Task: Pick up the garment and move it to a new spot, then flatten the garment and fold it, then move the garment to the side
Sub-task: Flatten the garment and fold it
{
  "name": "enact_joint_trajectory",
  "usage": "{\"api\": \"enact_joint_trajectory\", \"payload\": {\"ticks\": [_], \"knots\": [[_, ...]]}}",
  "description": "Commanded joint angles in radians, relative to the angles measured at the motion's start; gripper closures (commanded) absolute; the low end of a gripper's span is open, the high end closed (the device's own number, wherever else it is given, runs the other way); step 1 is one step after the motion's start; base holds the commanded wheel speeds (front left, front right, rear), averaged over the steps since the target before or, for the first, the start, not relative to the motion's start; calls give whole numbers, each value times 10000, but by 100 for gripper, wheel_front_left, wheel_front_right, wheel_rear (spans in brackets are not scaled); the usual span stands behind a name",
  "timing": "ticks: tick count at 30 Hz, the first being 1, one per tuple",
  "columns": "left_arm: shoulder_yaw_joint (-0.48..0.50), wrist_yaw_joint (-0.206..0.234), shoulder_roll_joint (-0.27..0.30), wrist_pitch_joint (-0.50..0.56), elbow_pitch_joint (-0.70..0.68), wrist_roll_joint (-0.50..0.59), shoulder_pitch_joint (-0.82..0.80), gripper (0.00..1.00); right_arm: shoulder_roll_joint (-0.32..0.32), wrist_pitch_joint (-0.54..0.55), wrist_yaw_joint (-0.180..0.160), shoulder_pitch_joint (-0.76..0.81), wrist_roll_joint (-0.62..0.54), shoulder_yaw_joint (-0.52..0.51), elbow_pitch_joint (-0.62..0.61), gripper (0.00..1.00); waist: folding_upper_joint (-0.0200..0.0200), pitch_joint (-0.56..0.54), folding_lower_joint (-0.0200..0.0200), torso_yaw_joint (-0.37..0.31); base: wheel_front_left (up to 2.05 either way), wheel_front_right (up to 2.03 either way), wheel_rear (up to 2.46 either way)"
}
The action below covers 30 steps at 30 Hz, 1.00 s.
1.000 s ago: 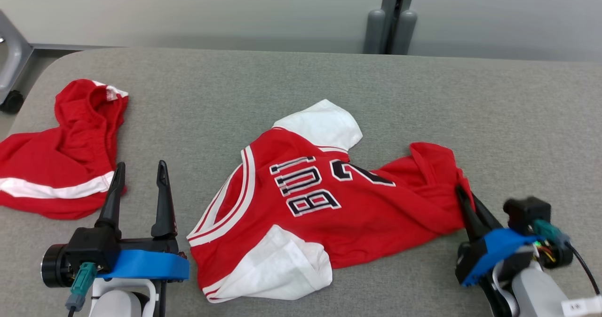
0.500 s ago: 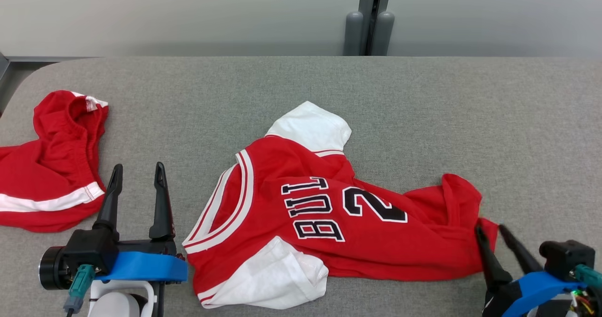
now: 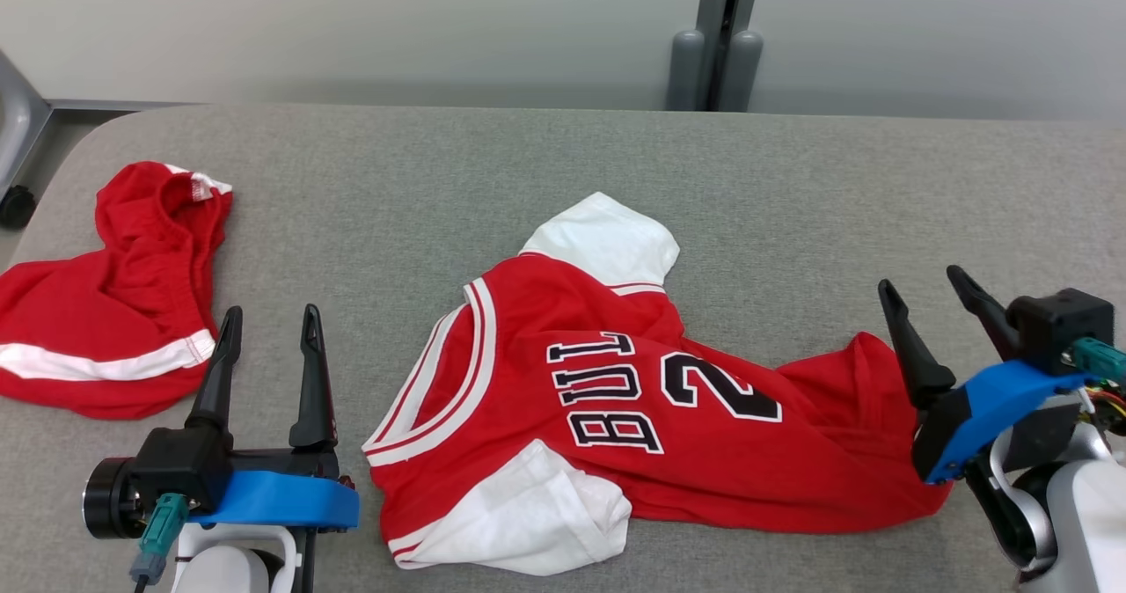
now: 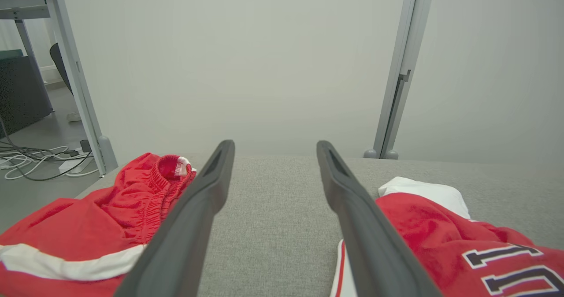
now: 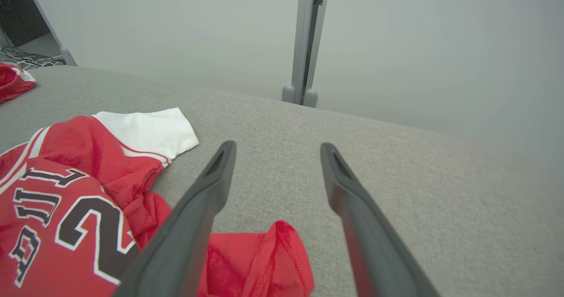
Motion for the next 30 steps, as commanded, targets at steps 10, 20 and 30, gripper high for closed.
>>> {"api": "enact_joint_trajectory", "payload": {"ticks": [10,20,30], "knots": [[-92,32,-11,-48,48,-131,-96,0,-402,1773,1,-626,85,475,2199,0,0,185,0,493,0,0,0],[-177,120,-11,-48,48,-267,-305,0,-678,3392,1,-534,357,1032,3196,13,0,448,0,653,0,0,0],[-128,154,-11,-48,57,-323,-282,0,-808,1379,-1,-1357,461,630,2756,100,0,445,0,630,0,0,0]]}}
